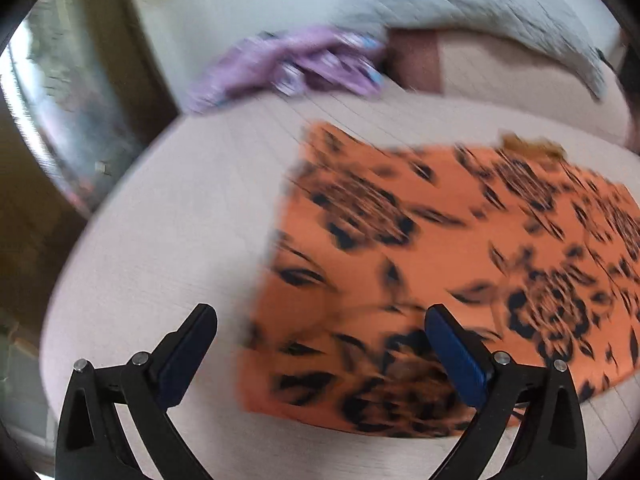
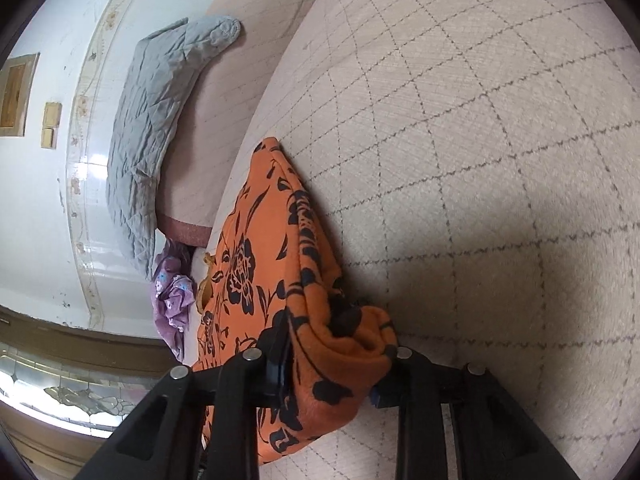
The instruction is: Fold small clothes
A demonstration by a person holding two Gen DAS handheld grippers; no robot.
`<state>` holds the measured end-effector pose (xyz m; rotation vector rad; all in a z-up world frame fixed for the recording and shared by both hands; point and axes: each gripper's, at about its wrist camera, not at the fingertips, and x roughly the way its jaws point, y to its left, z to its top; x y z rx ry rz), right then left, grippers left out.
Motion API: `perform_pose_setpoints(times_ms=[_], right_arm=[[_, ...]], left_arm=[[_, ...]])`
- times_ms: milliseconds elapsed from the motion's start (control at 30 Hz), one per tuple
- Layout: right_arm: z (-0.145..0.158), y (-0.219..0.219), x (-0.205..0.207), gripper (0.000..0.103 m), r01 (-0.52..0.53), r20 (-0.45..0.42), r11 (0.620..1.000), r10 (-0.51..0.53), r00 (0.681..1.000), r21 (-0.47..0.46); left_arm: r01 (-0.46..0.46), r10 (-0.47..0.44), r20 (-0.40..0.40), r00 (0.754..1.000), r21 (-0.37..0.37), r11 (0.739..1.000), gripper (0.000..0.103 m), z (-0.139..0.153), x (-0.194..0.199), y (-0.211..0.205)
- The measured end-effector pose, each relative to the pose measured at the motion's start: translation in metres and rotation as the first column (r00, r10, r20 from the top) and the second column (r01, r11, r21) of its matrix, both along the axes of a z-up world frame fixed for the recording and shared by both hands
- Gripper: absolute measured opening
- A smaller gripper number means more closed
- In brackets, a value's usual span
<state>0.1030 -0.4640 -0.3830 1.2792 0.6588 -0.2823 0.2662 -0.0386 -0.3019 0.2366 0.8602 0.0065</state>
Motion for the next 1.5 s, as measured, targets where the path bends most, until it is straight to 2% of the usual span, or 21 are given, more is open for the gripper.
perform_pose_setpoints(times_ms=[33, 67, 100, 133, 167, 233, 300, 433, 533, 667, 767, 933, 1100, 1200, 1267, 1333, 1400, 1467, 1500], right_arm=[[0.001, 0.001, 0.0, 0.032, 0.0, -0.003, 1.0, 0.0, 1.0, -0.005], [0.001, 0.001, 0.001, 0.033, 0.0, -0.007, 1.0, 0.0, 1.0, -0.01], [0.002, 0.002, 0.001, 0.033, 0.001, -0.004, 1.0, -0.001, 1.0, -0.013], [0.003, 0.003, 0.002, 0.033, 0.001, -0.003, 1.0, -0.001, 1.0, -0.018], [0.004, 0.003, 0.004, 0.033, -0.001, -0.002, 1.0, 0.001, 1.0, -0.024], [0.007, 0.007, 0.007, 0.032, -0.019, 0.0, 0.998, 0.019, 1.0, -0.052], [0.014, 0.013, 0.009, 0.024, -0.035, -0.017, 0.993, 0.033, 0.999, -0.114], [0.041, 0.029, 0.01, 0.021, -0.058, 0.028, 0.973, 0.066, 0.997, -0.224], [0.066, 0.049, 0.015, 0.021, -0.098, 0.039, 0.943, 0.117, 0.992, -0.319], [0.103, 0.092, 0.033, 0.02, -0.165, 0.045, 0.892, 0.203, 0.978, -0.42], [0.124, 0.126, 0.052, 0.02, -0.214, 0.053, 0.871, 0.263, 0.963, -0.442], [0.149, 0.205, 0.093, 0.021, -0.308, 0.066, 0.838, 0.376, 0.924, -0.45], [0.141, 0.285, 0.128, 0.02, -0.423, 0.069, 0.805, 0.492, 0.868, -0.417], [0.112, 0.33, 0.145, 0.021, -0.507, 0.013, 0.773, 0.553, 0.833, -0.38], [0.078, 0.353, 0.156, 0.021, -0.584, -0.053, 0.744, 0.602, 0.797, -0.325], [0.061, 0.355, 0.156, 0.024, -0.601, -0.054, 0.74, 0.616, 0.786, -0.302], [0.06, 0.347, 0.15, 0.036, -0.59, 0.012, 0.757, 0.617, 0.787, -0.283], [0.063, 0.336, 0.149, 0.072, -0.638, 0.087, 0.745, 0.661, 0.746, -0.195], [0.065, 0.329, 0.144, 0.074, -0.668, 0.124, 0.728, 0.685, 0.718, -0.155]], left_arm=[[-0.03, 0.03, 0.014, 0.999, 0.022, 0.999, 0.103, 0.001, 0.002, 0.007], [-0.056, 0.056, -0.009, 0.998, 0.05, 0.997, 0.103, -0.005, 0.006, 0.012], [-0.06, 0.063, -0.05, 0.997, 0.066, 0.996, 0.103, -0.013, 0.012, 0.014], [-0.042, 0.05, -0.123, 0.991, 0.067, 0.997, 0.103, -0.028, 0.019, 0.015], [-0.05, 0.053, -0.105, 0.993, 0.033, 0.998, 0.103, -0.027, 0.019, 0.018], [-0.041, 0.042, -0.117, 0.992, 0.014, 0.999, 0.103, -0.02, 0.021, 0.018], [-0.021, 0.019, -0.116, 0.993, -0.015, 1.0, 0.103, -0.013, 0.021, 0.021], [-0.086, 0.08, -0.065, 0.995, -0.097, 0.991, 0.103, 0.013, 0.017, 0.046], [-0.185, 0.183, -0.033, 0.983, -0.071, 0.98, 0.103, 0.023, 0.022, 0.076], [-0.292, 0.29, -0.038, 0.956, -0.054, 0.955, 0.103, 0.024, 0.033, 0.112], [-0.344, 0.342, -0.043, 0.939, -0.079, 0.935, 0.103, 0.026, 0.036, 0.137], [-0.396, 0.394, -0.038, 0.918, -0.072, 0.915, 0.103, 0.021, 0.04, 0.162], [-0.454, 0.453, -0.041, 0.891, -0.094, 0.886, 0.103, 0.023, 0.041, 0.191], [-0.491, 0.491, -0.032, 0.871, -0.096, 0.866, 0.103, 0.024, 0.04, 0.203], [-0.486, 0.485, -0.038, 0.874, -0.115, 0.866, 0.103, 0.024, 0.04, 0.206], [-0.459, 0.459, -0.034, 0.888, -0.136, 0.878, 0.103, 0.026, 0.04, 0.202], [-0.423, 0.426, -0.016, 0.905, -0.164, 0.891, 0.103, 0.031, 0.037, 0.197], [-0.369, 0.379, 0.009, 0.925, -0.213, 0.905, 0.103, 0.037, 0.036, 0.188], [-0.339, 0.354, 0.021, 0.935, -0.237, 0.91, 0.103, 0.04, 0.035, 0.184]])
